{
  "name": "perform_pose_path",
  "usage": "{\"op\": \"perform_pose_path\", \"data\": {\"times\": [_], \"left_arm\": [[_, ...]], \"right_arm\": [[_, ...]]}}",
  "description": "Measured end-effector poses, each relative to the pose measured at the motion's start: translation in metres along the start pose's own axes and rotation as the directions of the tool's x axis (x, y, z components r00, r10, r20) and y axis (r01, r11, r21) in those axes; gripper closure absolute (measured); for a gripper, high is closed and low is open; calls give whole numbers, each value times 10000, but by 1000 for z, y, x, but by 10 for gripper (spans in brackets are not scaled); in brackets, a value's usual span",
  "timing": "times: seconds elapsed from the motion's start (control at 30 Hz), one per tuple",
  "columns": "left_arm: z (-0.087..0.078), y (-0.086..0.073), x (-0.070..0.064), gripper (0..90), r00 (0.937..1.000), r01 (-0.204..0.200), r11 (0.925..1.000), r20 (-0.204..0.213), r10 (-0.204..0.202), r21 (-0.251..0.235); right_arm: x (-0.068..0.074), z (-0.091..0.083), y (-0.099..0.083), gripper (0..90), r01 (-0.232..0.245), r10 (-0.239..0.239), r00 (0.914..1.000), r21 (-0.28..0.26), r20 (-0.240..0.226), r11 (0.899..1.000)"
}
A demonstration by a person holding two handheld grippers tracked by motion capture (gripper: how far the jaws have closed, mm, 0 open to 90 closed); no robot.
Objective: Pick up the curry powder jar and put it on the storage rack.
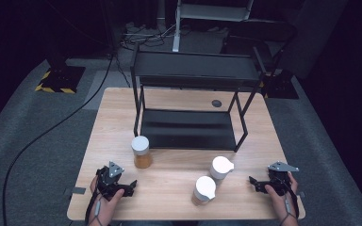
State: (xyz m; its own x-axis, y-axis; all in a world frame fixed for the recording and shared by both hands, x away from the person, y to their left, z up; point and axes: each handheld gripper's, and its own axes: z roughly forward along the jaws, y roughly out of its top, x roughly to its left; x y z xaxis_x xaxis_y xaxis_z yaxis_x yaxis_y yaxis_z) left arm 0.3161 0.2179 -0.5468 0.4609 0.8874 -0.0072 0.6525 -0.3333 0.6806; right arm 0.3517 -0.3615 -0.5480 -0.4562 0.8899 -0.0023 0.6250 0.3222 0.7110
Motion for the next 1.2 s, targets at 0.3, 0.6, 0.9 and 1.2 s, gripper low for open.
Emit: {"op": "perform_pose_path", "data": {"times": [0.3, 0.6, 0.9, 1.2], "left_arm": [[0, 0, 0, 0, 10000, 3, 10000, -6, -3, 0], [0, 2, 1, 5, 9999, -108, 9999, 91, 107, 94], [-13, 13, -3, 44, 9993, -4, 9992, 382, 20, -406], [-31, 24, -4, 44, 9988, 237, 9860, 457, -164, -1650]], "right_arm": [[2, 1, 1, 0, -185, 185, 9996, 4, 219, 9998], [2, 2, 2, 0, -181, 181, 9996, 4, 217, 9998], [2, 2, 2, 0, -184, 184, 9996, 4, 219, 9998], [3, 2, 2, 0, -218, 218, 9995, 2, 236, 9998]]}}
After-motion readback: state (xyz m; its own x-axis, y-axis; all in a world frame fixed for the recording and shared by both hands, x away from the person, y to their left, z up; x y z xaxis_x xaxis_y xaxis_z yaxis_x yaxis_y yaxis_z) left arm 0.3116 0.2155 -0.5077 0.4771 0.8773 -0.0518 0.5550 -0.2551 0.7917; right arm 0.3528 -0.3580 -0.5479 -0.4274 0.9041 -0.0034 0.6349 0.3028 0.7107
